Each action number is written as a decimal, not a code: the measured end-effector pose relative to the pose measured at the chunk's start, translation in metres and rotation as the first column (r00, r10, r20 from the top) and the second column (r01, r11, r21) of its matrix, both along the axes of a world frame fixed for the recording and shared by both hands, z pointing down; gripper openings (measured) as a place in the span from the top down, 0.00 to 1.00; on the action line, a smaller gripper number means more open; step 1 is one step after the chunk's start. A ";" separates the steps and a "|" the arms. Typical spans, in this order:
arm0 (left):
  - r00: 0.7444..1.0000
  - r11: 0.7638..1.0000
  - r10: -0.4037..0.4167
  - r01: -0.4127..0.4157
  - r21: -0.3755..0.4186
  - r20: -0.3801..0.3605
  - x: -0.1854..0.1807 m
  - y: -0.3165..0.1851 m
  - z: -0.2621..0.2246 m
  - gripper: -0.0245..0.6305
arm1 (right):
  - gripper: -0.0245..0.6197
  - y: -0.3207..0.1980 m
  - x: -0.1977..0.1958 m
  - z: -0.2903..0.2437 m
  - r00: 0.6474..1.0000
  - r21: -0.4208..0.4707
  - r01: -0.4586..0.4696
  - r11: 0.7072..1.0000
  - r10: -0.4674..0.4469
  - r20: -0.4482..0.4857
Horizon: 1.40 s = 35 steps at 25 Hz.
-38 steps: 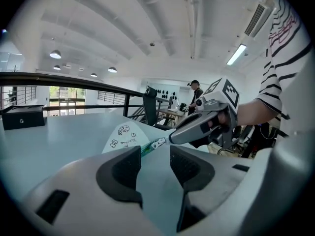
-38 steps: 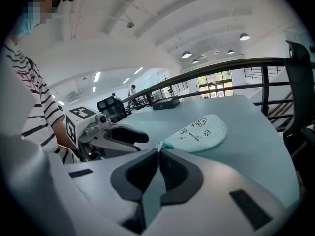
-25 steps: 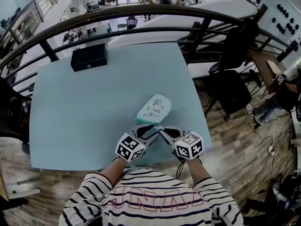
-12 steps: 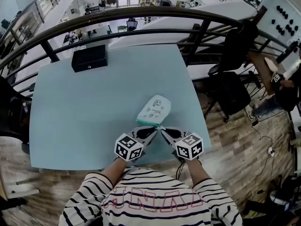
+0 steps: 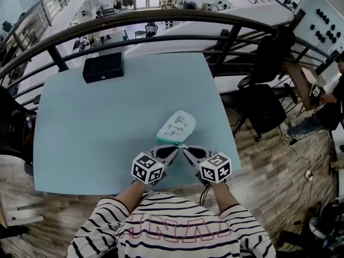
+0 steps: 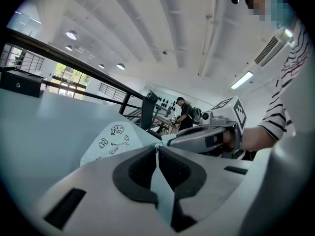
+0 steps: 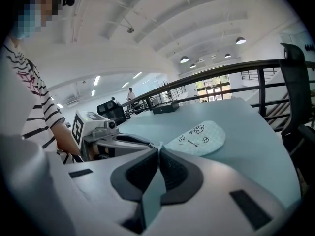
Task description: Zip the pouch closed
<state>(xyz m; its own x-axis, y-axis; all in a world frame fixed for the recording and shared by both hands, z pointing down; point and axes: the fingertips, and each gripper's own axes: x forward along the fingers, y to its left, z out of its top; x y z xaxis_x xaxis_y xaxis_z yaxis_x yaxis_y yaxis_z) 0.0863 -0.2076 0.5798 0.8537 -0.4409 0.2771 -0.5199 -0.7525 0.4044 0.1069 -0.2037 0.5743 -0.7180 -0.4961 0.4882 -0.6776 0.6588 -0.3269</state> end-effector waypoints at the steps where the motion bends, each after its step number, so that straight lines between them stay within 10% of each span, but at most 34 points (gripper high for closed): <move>1: 1.000 1.000 0.003 -0.003 -0.005 -0.007 -0.001 0.000 0.000 0.91 | 0.90 0.000 0.000 0.000 1.000 0.000 0.003 1.000 -0.003 -0.002; 35: 0.967 0.964 -0.246 0.251 -0.086 0.071 -0.037 -0.031 0.014 0.93 | 0.91 -0.013 0.026 -0.015 0.997 0.024 -0.045 0.999 0.046 -0.067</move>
